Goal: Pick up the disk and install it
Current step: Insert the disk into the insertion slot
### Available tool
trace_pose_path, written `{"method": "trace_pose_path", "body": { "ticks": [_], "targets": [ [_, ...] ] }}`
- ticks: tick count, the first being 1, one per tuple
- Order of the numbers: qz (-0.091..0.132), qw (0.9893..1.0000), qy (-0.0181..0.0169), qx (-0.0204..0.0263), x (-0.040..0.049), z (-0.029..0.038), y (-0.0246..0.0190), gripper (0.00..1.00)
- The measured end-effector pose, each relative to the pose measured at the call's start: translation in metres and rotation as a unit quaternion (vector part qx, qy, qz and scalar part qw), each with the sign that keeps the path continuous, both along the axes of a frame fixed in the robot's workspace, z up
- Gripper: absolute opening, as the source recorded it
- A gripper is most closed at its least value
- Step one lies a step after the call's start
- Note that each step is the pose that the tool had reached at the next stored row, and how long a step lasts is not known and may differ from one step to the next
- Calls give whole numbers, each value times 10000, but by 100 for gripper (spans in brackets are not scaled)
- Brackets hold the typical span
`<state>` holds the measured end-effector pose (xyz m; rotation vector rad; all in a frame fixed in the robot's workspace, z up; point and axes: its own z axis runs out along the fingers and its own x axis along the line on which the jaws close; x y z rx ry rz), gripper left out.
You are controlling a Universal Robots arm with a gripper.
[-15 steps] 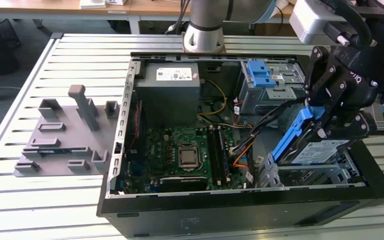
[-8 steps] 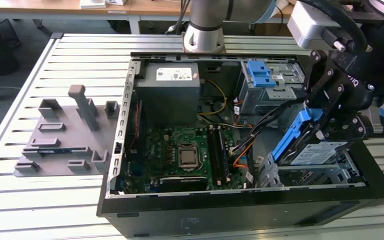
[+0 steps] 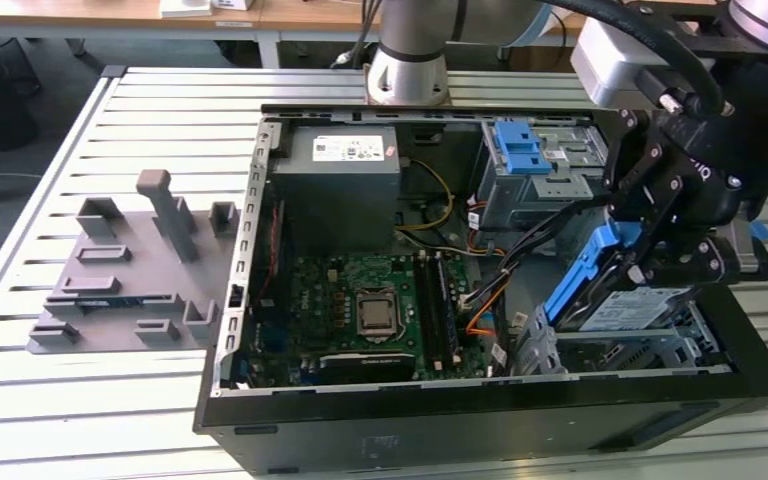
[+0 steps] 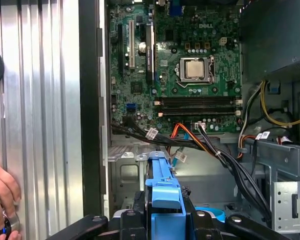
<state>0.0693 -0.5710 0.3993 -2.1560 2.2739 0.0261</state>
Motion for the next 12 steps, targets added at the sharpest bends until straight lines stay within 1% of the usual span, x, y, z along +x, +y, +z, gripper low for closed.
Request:
{"method": "trace_pose_path", "body": {
  "ticks": [12],
  "targets": [
    [-8,10000,0,0,0,-65,0,36]
  ]
}}
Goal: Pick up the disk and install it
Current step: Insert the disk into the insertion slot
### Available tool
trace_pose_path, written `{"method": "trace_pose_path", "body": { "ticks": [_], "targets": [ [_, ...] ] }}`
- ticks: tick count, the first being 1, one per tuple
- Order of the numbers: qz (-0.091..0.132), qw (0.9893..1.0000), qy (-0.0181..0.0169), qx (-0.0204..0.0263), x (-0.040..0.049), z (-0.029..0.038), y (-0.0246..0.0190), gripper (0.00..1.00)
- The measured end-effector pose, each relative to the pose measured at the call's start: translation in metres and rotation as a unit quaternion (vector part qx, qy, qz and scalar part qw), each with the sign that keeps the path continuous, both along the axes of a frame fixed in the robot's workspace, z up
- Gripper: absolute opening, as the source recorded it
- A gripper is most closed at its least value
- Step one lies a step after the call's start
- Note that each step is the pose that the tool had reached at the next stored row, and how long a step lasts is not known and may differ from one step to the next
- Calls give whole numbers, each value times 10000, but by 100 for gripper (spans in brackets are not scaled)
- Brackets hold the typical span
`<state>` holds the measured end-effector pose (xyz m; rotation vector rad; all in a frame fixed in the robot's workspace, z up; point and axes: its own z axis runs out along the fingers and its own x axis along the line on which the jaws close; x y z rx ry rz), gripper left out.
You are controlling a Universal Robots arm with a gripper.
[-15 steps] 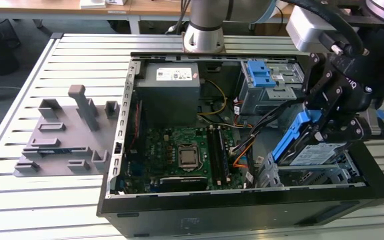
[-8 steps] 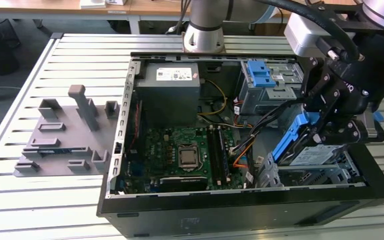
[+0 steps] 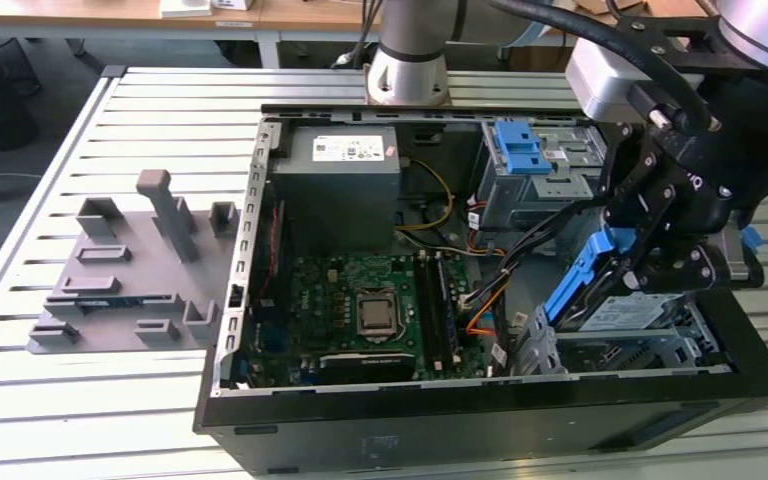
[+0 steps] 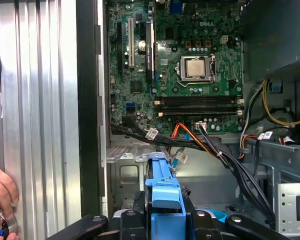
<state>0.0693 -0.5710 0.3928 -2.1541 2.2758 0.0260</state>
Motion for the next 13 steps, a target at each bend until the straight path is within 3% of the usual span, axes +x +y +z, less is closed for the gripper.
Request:
{"method": "trace_pose_path", "body": {
  "ticks": [13],
  "targets": [
    [0,10000,0,0,0,-31,0,36]
  ]
}}
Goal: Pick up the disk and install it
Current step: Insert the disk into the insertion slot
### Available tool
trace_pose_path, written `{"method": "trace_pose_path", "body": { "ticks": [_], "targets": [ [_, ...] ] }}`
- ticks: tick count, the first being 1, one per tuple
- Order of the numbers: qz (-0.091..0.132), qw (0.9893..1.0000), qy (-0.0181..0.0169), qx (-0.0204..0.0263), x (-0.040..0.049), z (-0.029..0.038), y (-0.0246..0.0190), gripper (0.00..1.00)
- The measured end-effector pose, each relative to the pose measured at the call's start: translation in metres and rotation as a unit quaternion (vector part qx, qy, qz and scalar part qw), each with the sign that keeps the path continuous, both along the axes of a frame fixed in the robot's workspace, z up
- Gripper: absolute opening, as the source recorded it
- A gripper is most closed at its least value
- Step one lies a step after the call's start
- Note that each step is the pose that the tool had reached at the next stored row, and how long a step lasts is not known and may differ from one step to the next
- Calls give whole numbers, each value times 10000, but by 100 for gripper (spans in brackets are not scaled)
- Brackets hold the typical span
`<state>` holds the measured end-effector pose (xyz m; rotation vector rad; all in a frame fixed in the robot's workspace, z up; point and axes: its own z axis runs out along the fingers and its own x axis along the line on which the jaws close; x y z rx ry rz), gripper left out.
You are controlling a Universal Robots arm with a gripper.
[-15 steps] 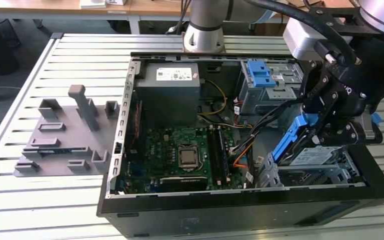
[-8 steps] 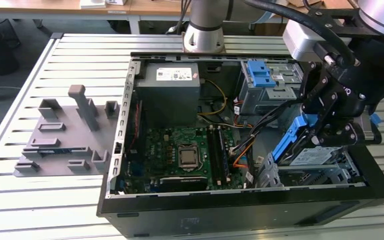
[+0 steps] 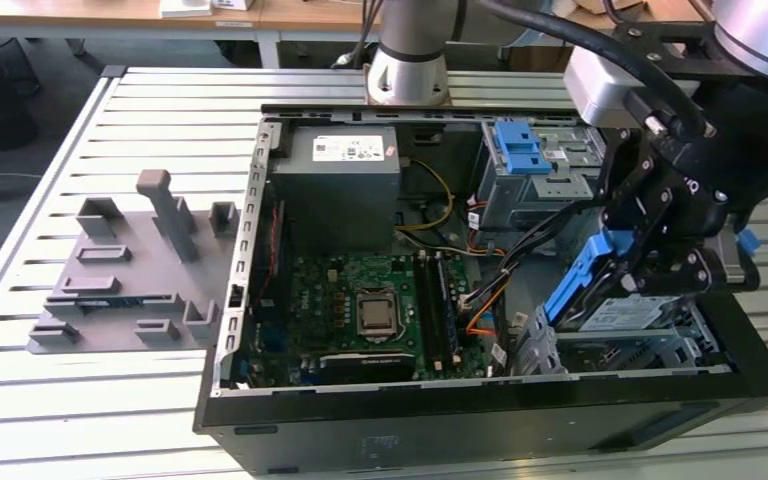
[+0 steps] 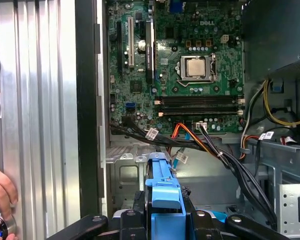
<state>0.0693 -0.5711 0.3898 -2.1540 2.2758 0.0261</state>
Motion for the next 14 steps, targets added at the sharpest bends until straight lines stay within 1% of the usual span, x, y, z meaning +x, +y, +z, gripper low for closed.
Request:
{"method": "trace_pose_path", "body": {
  "ticks": [14],
  "targets": [
    [0,10000,0,0,0,-125,-1,36]
  ]
}}
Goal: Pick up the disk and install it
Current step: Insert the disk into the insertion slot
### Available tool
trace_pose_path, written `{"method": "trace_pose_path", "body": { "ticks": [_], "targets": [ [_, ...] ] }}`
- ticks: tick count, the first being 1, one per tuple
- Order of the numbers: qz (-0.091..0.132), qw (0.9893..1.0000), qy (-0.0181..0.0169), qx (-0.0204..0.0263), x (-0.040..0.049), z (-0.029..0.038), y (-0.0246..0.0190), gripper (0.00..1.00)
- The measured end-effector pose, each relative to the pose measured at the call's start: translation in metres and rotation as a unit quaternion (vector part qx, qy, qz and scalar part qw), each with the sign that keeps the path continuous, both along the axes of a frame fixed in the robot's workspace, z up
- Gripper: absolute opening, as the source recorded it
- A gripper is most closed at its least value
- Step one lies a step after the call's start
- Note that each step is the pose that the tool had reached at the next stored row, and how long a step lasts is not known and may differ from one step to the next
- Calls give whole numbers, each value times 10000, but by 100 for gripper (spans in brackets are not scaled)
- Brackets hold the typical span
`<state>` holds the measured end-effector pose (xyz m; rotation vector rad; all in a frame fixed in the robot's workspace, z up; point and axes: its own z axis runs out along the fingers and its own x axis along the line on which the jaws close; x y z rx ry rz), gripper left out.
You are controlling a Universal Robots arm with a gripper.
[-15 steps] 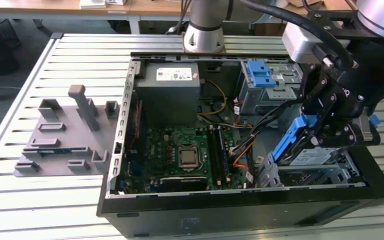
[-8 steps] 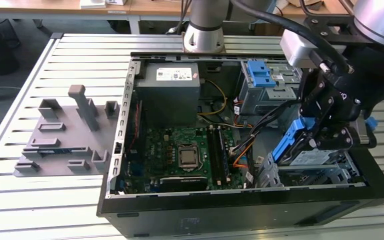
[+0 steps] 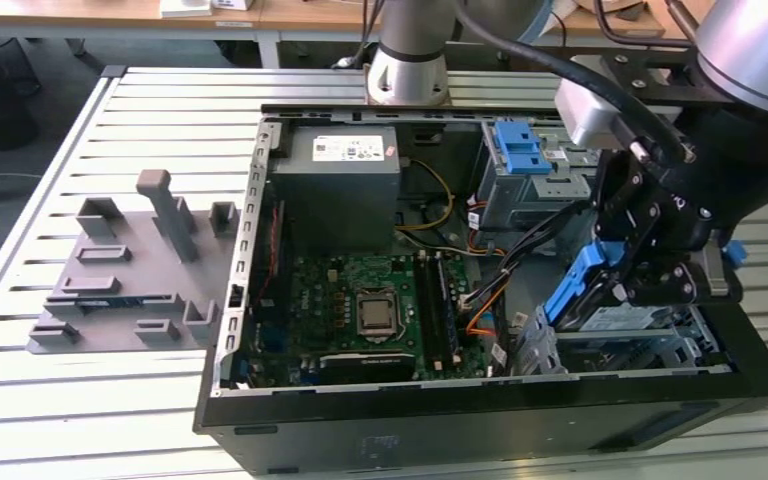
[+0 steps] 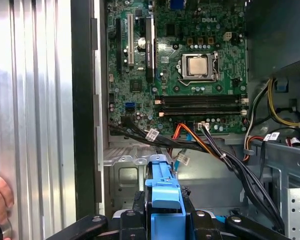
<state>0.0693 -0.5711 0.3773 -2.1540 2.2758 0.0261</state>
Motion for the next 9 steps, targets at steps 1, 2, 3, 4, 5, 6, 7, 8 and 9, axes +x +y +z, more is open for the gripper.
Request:
{"method": "trace_pose_path", "body": {
  "ticks": [1,2,3,4,5,6,7,8,9],
  "targets": [
    [0,10000,0,0,0,-9,0,36],
    [0,10000,0,0,0,-18,0,36],
    [0,10000,0,0,0,-27,0,36],
    [0,10000,0,0,0,-38,-1,36],
    [0,10000,0,0,0,-48,-1,36],
    [0,10000,0,0,0,-58,-1,36],
    [0,10000,0,0,0,-69,-1,36],
    [0,10000,0,0,0,-79,-1,36],
    [0,10000,0,0,0,-90,-1,36]
  ]
}}
